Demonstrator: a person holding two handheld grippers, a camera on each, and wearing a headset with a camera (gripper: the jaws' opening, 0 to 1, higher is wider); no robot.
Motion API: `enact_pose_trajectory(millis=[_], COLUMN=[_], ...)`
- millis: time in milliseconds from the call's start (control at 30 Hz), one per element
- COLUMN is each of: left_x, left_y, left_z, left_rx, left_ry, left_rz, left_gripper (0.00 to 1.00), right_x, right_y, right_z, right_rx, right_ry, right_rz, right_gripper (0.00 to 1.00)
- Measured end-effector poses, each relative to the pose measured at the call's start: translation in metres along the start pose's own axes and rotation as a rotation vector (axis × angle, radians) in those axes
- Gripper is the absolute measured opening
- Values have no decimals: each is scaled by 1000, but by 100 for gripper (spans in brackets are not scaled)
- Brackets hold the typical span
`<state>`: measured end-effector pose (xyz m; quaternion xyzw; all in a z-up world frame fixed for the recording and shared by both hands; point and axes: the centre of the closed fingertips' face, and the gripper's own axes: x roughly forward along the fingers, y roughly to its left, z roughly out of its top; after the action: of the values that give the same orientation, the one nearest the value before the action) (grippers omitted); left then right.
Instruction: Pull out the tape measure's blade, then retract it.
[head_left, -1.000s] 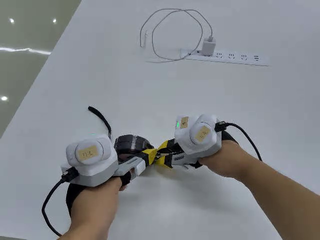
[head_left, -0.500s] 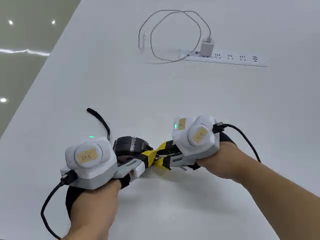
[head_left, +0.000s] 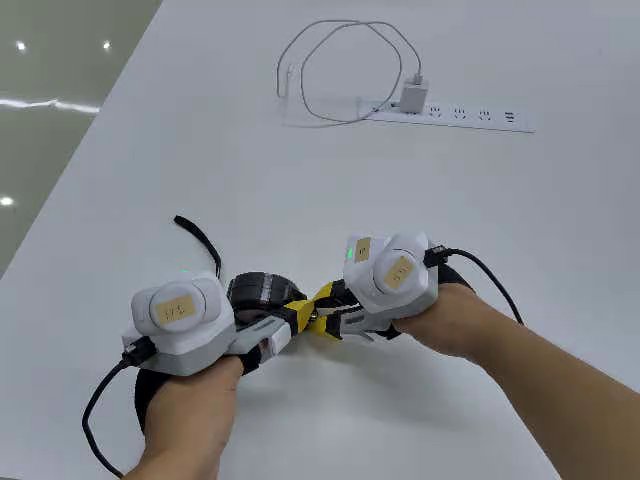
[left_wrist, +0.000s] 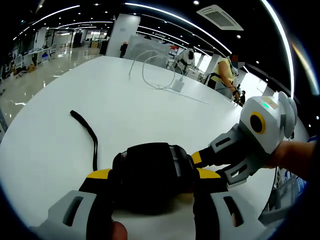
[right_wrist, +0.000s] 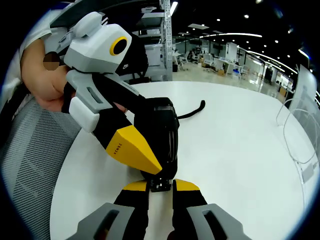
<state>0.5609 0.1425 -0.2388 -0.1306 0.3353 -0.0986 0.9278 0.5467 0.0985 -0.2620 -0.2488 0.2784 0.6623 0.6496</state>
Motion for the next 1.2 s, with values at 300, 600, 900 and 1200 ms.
enact_pose_trajectory(millis=[300, 600, 900, 1200], left_x=[-2, -5, -7, -11], left_y=[1, 2, -2, -6], left_z=[2, 2, 5, 10], left_rx=[25, 43, 63, 121], left_ry=[-6, 4, -2, -12], left_rz=[-4, -12, -28, -50], left_gripper=[62, 63, 65, 67], right_x=[-4, -14, -21, -31], right_y=[-3, -7, -9, -7], right_z=[0, -3, -3, -2], right_rx=[13, 34, 62, 80], right_ry=[-5, -11, -23, -35], right_rz=[-15, -52, -80, -107], right_gripper=[17, 23, 28, 32])
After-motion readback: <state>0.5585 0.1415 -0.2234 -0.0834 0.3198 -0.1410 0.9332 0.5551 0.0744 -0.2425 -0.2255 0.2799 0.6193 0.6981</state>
